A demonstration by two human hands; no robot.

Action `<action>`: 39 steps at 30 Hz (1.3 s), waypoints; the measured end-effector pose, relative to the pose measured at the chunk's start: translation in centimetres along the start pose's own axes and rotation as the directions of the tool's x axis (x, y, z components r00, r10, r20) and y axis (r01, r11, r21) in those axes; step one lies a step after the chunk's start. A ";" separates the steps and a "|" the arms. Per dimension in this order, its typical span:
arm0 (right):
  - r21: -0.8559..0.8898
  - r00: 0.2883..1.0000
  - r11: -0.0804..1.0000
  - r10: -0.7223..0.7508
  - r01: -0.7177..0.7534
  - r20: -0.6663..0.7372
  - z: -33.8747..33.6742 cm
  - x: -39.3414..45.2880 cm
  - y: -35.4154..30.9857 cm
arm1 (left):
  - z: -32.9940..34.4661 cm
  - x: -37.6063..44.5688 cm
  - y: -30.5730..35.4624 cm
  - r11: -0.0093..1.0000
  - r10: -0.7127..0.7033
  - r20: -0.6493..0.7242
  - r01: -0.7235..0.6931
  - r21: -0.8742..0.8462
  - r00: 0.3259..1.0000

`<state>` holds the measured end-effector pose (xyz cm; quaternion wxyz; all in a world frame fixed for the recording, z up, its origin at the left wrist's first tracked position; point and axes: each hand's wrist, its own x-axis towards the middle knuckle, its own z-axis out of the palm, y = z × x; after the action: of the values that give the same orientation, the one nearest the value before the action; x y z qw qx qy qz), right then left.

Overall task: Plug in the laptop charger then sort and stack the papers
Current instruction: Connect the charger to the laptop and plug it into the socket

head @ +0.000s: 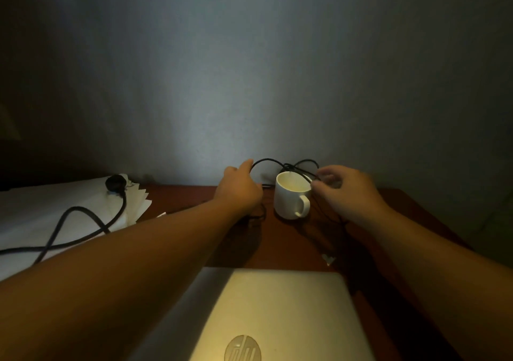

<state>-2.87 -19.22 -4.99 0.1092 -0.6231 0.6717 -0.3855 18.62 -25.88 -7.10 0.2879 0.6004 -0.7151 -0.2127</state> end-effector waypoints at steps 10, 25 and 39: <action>-0.234 0.998 0.972 0.020 -0.007 0.056 0.6 -0.2 1.4 | -0.3 -4.0 0.7 0.989 0.106 0.102 -0.116 0.089 0.989; -0.347 0.993 0.931 0.085 -0.108 -0.080 0.5 -2.1 1.5 | -1.8 -8.4 1.4 0.990 0.115 0.133 -0.125 0.069 0.984; -0.274 0.964 0.924 -0.255 0.265 0.075 3.9 -10.4 -14.7 | -13.3 -19.3 -1.7 0.988 0.148 -0.041 -0.146 0.042 0.988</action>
<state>12.70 -10.09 -1.51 -0.0197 -0.7230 0.6289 -0.2851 30.90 -6.67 -1.36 0.3067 0.5559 -0.7550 -0.1638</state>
